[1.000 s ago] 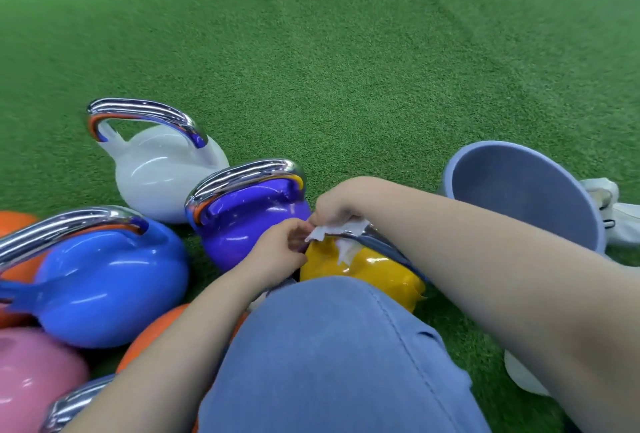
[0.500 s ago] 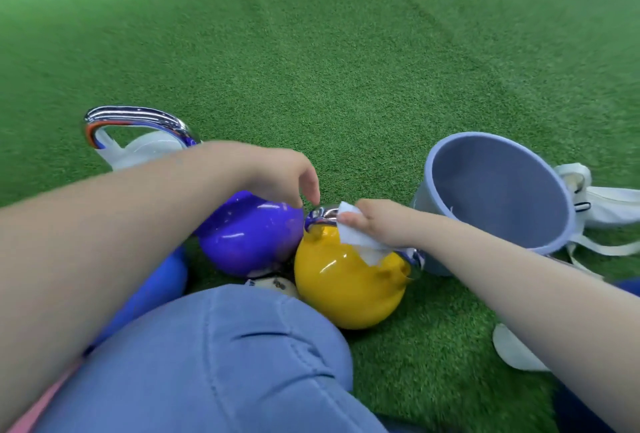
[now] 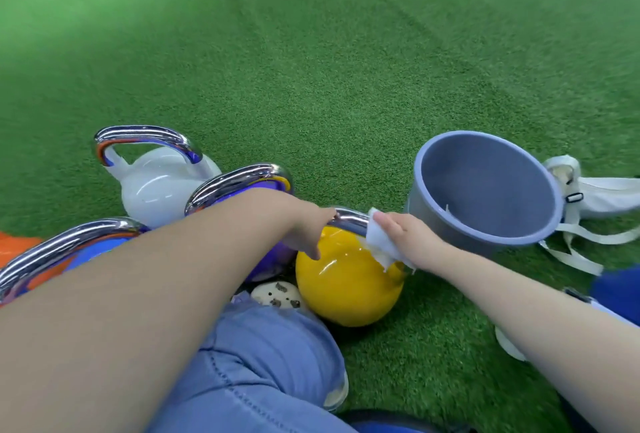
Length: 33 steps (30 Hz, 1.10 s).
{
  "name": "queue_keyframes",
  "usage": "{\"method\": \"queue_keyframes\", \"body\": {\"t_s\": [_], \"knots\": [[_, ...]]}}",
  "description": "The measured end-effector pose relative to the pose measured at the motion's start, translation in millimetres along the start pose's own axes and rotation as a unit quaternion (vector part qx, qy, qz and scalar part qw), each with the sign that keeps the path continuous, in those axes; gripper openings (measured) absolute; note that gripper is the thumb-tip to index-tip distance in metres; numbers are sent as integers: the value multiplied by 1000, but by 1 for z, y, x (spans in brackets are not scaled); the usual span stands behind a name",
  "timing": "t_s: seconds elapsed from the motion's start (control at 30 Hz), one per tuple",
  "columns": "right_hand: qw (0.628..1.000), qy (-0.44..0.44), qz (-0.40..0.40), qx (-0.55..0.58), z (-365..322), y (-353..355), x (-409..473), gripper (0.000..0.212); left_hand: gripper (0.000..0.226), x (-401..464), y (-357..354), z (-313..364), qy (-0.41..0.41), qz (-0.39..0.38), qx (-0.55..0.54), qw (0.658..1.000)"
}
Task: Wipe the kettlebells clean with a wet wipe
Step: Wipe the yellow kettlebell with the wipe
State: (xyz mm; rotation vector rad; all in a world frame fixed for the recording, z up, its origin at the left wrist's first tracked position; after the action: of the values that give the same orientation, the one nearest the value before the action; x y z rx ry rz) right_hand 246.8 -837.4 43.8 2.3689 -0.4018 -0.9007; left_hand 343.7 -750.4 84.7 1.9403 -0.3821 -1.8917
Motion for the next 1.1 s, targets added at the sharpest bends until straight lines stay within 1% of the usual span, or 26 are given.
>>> {"method": "queue_keyframes", "body": {"t_s": [0.03,0.07,0.1,0.17,0.27,0.3,0.33,0.37,0.4,0.47,0.53,0.57,0.6,0.63,0.67,0.7,0.73,0.77,0.8,0.83,0.9,0.93,0.97,1.0,1.07,1.1], "knots": [[999,-4,22,32,6,2,-5,50,81,0,-3,0,0,-13,-9,1000],[999,-13,35,34,6,3,-7,53,84,0,-4,-2,4,-20,-12,1000],[999,-27,38,7,3,3,-6,52,85,0,-4,-4,9,-22,-12,1000],[995,-31,45,-86,-18,6,1,42,83,-2,-2,-6,11,-21,-12,1000],[991,0,83,-104,-52,5,15,18,72,-1,1,-4,-1,-6,-9,1000],[988,3,81,-128,-61,2,20,16,64,-2,4,-4,1,4,-3,1000],[984,6,82,-160,-70,-1,25,19,56,-2,5,-5,5,12,2,1000],[977,-5,73,-199,-76,-4,28,26,50,-2,5,-6,8,15,5,1000],[973,-11,70,-219,-80,-5,29,31,48,-2,3,-6,8,12,6,1000],[966,-14,97,-240,-78,-3,22,35,51,-1,-3,-7,5,1,3,1000],[965,-5,127,-228,-65,1,11,40,58,1,-4,-8,2,1,2,1000],[974,-12,135,-180,-51,5,5,38,60,2,-4,-8,-2,5,-5,1000],[985,-16,136,-105,-32,6,-1,33,60,2,-3,-7,-8,10,-13,1000],[992,-22,127,8,-7,5,-6,30,60,2,-2,-5,-14,14,-20,1000],[983,-25,115,139,16,0,-10,30,60,2,-1,-4,-19,18,-23,999],[954,-50,106,276,41,-10,-12,32,60,2,0,-3,-22,21,-26,999],[927,-83,108,348,56,-17,-14,37,60,2,-1,-2,-23,21,-26,999],[918,-102,106,369,63,-22,-14,41,60,2,-2,-1,-23,19,-27,999],[920,-107,109,361,64,-21,-13,42,60,3,-3,0,-24,16,-25,999],[934,-101,113,325,60,-16,-12,40,60,3,-3,2,-25,15,-21,999],[968,-94,105,207,39,-3,-11,34,60,4,-2,4,-26,14,-14,999],[971,-96,126,181,30,4,-11,26,60,6,-2,5,-27,12,-11,999],[976,-106,140,131,18,8,-10,24,60,7,-3,6,-27,9,-7,1000],[977,-111,163,86,6,10,-9,28,60,10,-5,8,-25,2,1,1000],[966,-93,218,103,-11,10,-11,32,61,15,-13,13,-23,-17,21,999],[964,-103,222,103,-12,7,-14,38,61,19,-16,17,-23,-26,31,999]]}}
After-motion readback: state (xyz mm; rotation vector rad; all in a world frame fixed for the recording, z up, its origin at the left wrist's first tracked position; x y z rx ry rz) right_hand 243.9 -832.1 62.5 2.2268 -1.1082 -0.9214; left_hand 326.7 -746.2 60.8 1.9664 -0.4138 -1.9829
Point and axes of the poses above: each hand's wrist, its own x-axis towards the middle knuckle, its own y-axis out of the back of the hand, z = x × y, the point moved 10 cm from there along x, towards the middle knuckle, and after that the axes turned 15 degrees about -z, right-handed, at the moved point
